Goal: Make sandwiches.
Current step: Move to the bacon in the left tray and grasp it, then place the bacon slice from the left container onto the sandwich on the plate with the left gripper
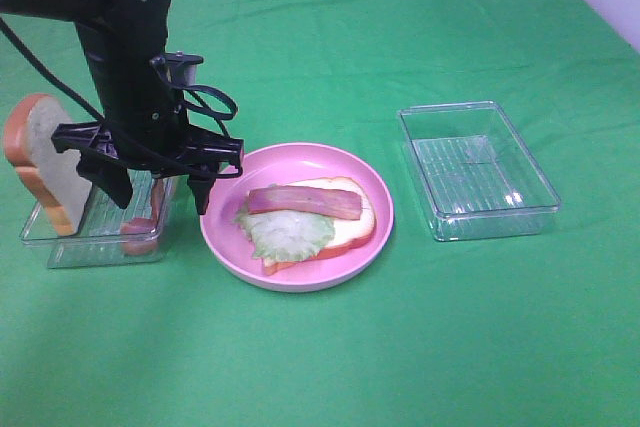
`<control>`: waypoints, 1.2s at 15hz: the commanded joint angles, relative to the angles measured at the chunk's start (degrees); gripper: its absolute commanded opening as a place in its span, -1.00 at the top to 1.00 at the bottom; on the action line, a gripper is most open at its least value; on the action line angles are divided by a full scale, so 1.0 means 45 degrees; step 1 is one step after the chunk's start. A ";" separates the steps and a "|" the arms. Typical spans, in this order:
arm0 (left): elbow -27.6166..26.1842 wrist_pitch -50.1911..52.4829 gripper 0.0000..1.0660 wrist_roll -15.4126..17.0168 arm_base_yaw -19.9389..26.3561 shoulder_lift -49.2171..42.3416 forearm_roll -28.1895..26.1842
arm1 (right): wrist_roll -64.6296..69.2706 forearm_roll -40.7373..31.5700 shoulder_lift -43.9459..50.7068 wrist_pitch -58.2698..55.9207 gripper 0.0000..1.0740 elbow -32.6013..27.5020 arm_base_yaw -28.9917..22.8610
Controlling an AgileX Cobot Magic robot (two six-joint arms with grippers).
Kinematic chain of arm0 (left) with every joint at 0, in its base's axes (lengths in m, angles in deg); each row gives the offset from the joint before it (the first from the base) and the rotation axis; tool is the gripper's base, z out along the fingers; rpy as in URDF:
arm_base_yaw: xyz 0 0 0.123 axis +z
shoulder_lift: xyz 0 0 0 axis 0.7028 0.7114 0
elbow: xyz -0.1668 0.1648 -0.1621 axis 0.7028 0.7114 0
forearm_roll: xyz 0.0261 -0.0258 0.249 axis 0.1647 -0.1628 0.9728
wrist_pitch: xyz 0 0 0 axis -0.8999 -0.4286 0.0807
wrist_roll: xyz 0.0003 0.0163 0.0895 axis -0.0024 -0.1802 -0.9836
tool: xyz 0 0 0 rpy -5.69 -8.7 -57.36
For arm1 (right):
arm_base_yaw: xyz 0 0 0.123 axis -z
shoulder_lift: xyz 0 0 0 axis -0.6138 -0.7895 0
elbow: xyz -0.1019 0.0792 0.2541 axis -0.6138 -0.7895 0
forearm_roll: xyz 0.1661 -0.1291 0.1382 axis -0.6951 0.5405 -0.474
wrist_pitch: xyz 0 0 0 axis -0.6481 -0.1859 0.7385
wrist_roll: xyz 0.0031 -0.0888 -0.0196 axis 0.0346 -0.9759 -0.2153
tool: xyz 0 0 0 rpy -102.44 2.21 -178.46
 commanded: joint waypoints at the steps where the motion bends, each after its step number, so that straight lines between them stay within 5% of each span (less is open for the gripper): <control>1: -0.0102 0.0433 -0.14 0.0127 -0.0089 0.0051 -0.0038 | -0.0140 0.0025 0.0140 0.0166 -0.23 -0.0025 -0.0013; 3: -0.0102 0.0522 -0.01 0.0127 -0.0089 0.0051 -0.0038 | -0.0140 0.0025 0.0140 0.0166 -0.23 -0.0025 -0.0013; 10: -0.0102 0.0904 0.97 0.0127 -0.0089 0.0025 -0.0102 | -0.0140 0.0025 0.0140 0.0166 -0.23 -0.0025 -0.0013; 16: -0.0153 0.0764 1.00 0.0013 -0.0089 -0.0942 -0.0917 | -0.0140 0.0025 0.0140 0.0166 -0.23 -0.0025 -0.0013; 18: -0.0153 0.0879 1.00 -0.0649 -0.0089 -0.1795 -0.1846 | -0.0140 0.0025 0.0140 0.0166 -0.23 -0.0025 -0.0013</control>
